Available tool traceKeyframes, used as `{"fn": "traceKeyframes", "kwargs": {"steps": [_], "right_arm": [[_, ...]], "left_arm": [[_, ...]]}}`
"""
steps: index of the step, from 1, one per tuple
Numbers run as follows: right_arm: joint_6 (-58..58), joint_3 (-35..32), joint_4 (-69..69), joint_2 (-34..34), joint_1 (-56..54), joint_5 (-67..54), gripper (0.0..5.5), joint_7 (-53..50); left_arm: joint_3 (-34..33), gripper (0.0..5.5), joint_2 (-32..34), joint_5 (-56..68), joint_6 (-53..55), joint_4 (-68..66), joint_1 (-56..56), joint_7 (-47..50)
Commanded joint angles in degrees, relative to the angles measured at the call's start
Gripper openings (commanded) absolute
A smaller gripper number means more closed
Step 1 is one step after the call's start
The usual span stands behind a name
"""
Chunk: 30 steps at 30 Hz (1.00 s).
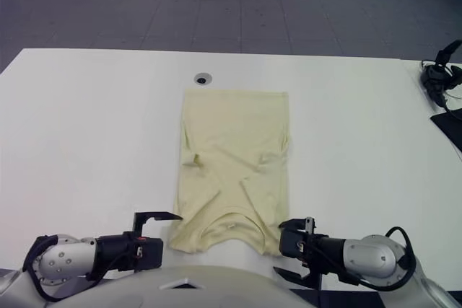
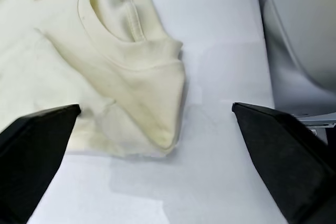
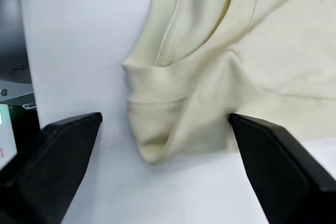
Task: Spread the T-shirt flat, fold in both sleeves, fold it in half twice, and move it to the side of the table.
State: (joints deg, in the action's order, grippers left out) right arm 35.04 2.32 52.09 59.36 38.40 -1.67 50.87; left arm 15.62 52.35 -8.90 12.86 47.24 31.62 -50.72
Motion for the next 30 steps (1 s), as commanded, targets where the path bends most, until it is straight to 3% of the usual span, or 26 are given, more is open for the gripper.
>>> {"fn": "traceKeyframes", "kwargs": {"steps": [1,25,30], "right_arm": [[1.0,0.9,-1.5,0.2,-0.5,1.3,3.84,-1.3],[-0.5,4.1,-2.9,0.3,-3.5,1.7,0.13,-2.7],[-0.4,4.4,-3.0,0.2,-3.8,1.9,0.00,-3.0]], "left_arm": [[1.0,5.12,-0.2,-0.9,1.0,-1.7,-1.1,0.2],[5.4,0.98,-2.2,-4.1,0.2,-5.8,-6.2,1.4],[6.9,0.14,-3.1,-4.8,0.1,-7.1,-7.6,1.9]]}}
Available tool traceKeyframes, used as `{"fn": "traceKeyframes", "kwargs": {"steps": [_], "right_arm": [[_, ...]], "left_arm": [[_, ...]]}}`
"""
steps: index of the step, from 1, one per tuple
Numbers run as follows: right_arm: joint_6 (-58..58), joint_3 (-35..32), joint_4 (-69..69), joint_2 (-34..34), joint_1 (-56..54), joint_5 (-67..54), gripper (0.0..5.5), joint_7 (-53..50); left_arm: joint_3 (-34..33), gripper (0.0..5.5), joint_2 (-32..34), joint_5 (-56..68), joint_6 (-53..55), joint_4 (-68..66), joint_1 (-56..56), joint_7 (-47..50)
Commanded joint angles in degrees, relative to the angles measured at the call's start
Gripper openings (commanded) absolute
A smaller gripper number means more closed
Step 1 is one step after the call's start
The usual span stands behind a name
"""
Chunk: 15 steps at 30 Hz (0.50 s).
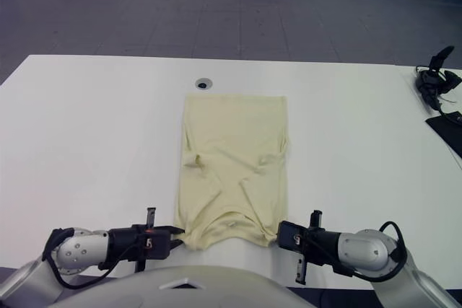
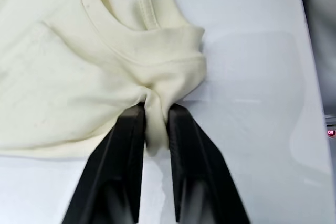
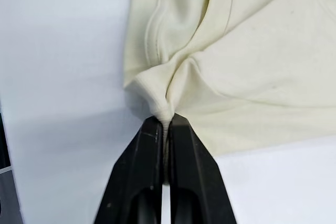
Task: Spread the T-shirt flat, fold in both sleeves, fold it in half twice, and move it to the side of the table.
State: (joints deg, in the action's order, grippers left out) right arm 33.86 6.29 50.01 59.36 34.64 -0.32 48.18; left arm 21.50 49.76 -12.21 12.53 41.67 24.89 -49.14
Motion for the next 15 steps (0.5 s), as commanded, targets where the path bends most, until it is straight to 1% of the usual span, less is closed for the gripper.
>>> {"fn": "traceKeyframes", "kwargs": {"steps": [1,10,15], "right_arm": [[0.7,0.4,-0.9,0.1,0.0,0.5,0.00,-0.4],[0.3,0.2,-0.7,0.2,0.1,0.5,0.00,-0.4],[-3.0,-0.6,-1.2,1.8,0.0,1.3,0.00,0.8]], "left_arm": [[1.1,0.02,-0.6,-1.6,0.4,-1.7,-1.0,0.4],[-0.4,0.02,-0.1,-0.8,0.3,-0.4,-0.2,0.2],[-3.9,0.02,1.4,3.0,-0.6,1.4,0.5,-1.7]]}}
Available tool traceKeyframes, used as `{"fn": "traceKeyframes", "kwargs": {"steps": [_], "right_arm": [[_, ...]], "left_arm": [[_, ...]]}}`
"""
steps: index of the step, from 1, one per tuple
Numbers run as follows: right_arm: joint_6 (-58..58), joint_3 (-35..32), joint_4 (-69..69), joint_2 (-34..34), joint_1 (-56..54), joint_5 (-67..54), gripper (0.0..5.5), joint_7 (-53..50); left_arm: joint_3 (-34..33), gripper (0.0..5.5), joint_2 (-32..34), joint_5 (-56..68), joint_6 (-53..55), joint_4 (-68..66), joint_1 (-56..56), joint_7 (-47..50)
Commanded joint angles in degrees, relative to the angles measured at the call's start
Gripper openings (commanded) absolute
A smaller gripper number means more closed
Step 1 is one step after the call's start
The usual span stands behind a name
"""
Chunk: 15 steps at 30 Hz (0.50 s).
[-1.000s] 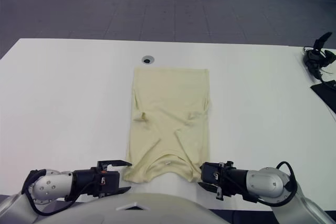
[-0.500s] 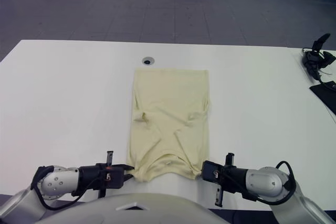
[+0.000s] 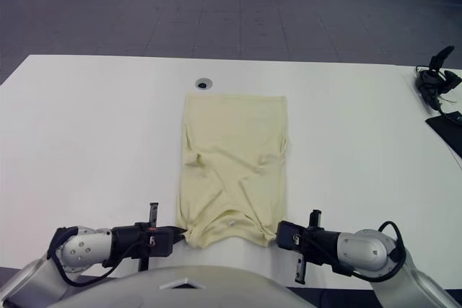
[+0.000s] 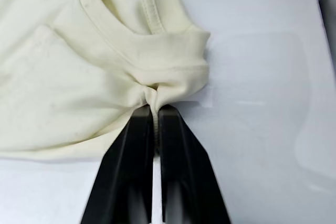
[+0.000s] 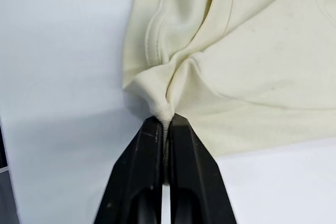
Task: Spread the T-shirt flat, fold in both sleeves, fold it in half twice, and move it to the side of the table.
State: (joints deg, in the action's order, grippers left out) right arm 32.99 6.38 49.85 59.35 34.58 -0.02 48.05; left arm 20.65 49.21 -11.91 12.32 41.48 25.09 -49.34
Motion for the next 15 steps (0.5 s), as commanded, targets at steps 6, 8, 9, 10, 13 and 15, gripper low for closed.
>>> {"fn": "traceKeyframes", "kwargs": {"steps": [6,8,9,10,13,15], "right_arm": [[-14.1,-9.1,-5.7,7.4,-0.7,-0.6,0.00,9.0],[-16.4,-11.6,-7.7,8.8,-2.5,-1.6,0.00,11.7],[-17.5,-13.0,-8.0,9.2,-3.0,-2.6,0.00,13.2],[-18.1,-14.8,-7.7,9.6,-3.6,-4.5,0.00,15.1],[-19.7,-19.5,-5.7,10.7,-4.8,-7.7,0.00,19.8],[-20.0,-21.2,-4.4,11.8,-5.9,-9.3,0.00,22.7]], "left_arm": [[-14.3,0.02,5.4,12.5,-1.4,2.2,-0.6,-6.0],[-17.8,0.02,5.5,18.8,1.6,4.9,-1.4,-7.6],[-19.1,0.02,5.9,21.8,3.1,6.2,-2.6,-8.6],[-20.4,0.02,6.7,24.4,4.3,7.3,-3.8,-9.8],[-24.1,0.02,10.3,30.3,6.4,8.9,-6.2,-14.2],[-26.3,0.02,11.7,33.9,7.7,10.2,-6.1,-16.1]]}}
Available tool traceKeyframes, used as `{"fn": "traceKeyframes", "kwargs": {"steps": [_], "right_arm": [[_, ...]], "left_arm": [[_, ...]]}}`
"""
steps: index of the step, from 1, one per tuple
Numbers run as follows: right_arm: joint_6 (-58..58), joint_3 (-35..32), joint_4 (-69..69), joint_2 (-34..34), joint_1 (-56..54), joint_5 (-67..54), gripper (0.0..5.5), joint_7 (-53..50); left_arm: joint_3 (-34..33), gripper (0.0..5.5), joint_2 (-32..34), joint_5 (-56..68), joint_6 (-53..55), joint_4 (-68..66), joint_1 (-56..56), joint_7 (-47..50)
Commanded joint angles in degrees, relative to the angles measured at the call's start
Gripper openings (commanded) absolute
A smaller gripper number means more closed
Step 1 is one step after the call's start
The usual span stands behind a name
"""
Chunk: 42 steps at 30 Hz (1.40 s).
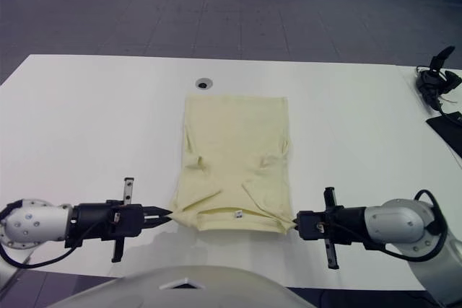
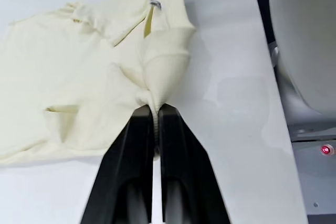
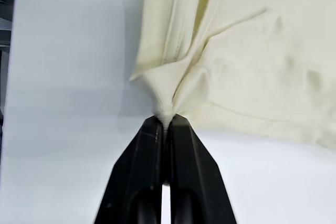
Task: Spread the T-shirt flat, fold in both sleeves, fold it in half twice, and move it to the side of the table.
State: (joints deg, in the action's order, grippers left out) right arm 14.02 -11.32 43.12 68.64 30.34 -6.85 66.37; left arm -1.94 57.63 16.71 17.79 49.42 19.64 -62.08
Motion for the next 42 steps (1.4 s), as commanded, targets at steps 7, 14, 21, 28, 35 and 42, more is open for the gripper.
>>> {"fn": "traceKeyframes", "kwargs": {"steps": [7,14,21,28,35,42], "right_arm": [[0.0,-7.5,8.1,3.3,-2.0,-6.3,0.00,10.5],[3.4,-16.8,13.1,1.3,-1.0,-12.1,0.00,16.0],[5.1,-12.7,7.1,3.9,-10.2,-14.1,0.00,13.8],[3.0,14.0,-16.0,-2.3,-46.6,-5.8,0.00,11.8],[-2.0,27.5,-37.9,-13.0,-65.5,6.1,0.00,10.9],[-6.2,32.6,-51.7,-22.1,-72.2,12.1,0.00,7.8]], "left_arm": [[-10.1,0.02,4.7,19.9,6.3,7.2,0.1,-6.9],[-12.7,0.02,5.8,22.1,5.9,5.9,0.7,-9.8],[-10.4,0.02,3.8,21.4,6.5,0.8,-4.1,-6.8],[-4.9,0.02,-3.0,21.1,8.0,-14.6,-18.6,-0.3],[5.7,0.02,-10.0,8.6,5.5,-32.4,-32.4,5.0],[9.7,0.02,-14.9,1.9,2.2,-43.4,-36.4,6.6]]}}
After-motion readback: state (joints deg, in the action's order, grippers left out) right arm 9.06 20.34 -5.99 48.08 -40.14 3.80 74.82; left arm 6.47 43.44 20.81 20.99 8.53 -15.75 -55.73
